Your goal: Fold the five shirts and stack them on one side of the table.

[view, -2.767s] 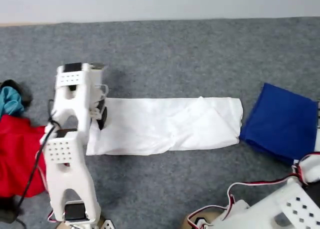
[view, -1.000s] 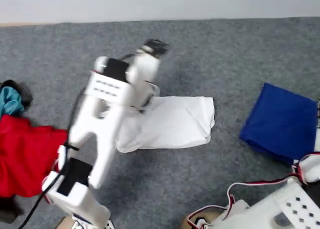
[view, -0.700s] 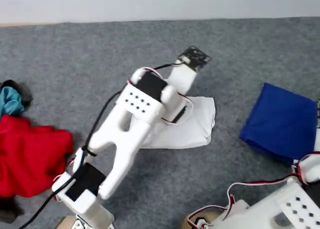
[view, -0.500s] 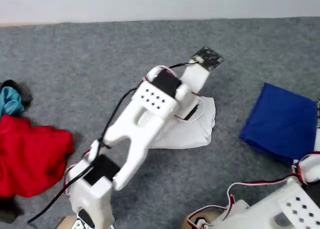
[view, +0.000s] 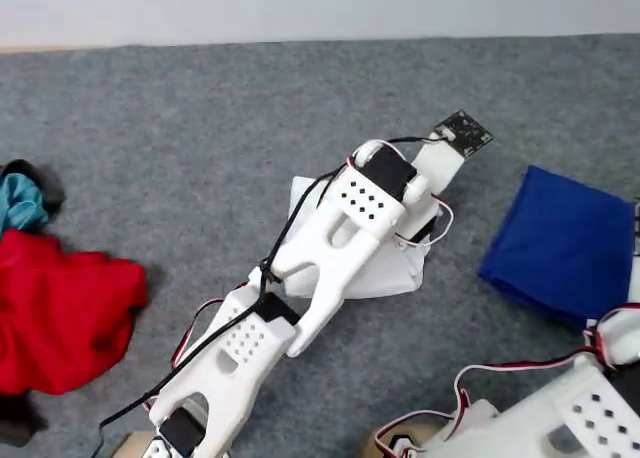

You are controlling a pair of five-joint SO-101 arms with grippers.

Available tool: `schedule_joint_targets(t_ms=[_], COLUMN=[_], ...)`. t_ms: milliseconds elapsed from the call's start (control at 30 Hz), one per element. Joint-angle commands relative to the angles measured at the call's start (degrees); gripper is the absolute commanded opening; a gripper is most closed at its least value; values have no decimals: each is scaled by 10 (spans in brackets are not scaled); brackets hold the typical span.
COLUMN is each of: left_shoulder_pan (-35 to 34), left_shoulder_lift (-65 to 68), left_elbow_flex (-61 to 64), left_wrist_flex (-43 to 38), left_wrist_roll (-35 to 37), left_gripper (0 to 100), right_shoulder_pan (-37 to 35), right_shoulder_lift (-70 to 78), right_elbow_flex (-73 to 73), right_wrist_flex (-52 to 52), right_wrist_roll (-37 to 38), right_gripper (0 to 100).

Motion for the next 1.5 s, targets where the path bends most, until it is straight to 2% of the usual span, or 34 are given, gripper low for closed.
schedule_joint_targets(t_ms=[0, 167, 267, 500, 600, 767, 933, 1333, 1467], left_shoulder_pan=[-13, -30, -65, -142, -152, -118, -60, 89, 98], left_shoulder_lift=[-52, -145, -184, -146, -102, -42, -46, -200, -256], left_elbow_flex=[-22, 30, 89, 182, 179, 164, 167, 363, 400], left_wrist_flex=[17, 16, 15, -9, -20, -7, 15, 14, 14], left_wrist_roll=[-4, -28, -28, -75, -77, -76, -73, -48, -49], left_gripper=[219, 218, 210, 2, 6, 6, 6, 6, 6], right_shoulder_pan=[-1, -1, -2, -2, -2, -2, -2, -1, -1], right_shoulder_lift=[-5, -5, -5, -5, -5, -5, -6, -6, -6], right_elbow_flex=[-2, -2, -2, -2, -2, -2, -2, -2, -2], right_wrist_flex=[20, 20, 20, 20, 20, 20, 20, 20, 20], right_wrist_roll=[4, -4, -25, -25, -25, -25, -25, -25, -25], right_gripper=[15, 15, 15, 15, 15, 15, 15, 15, 15])
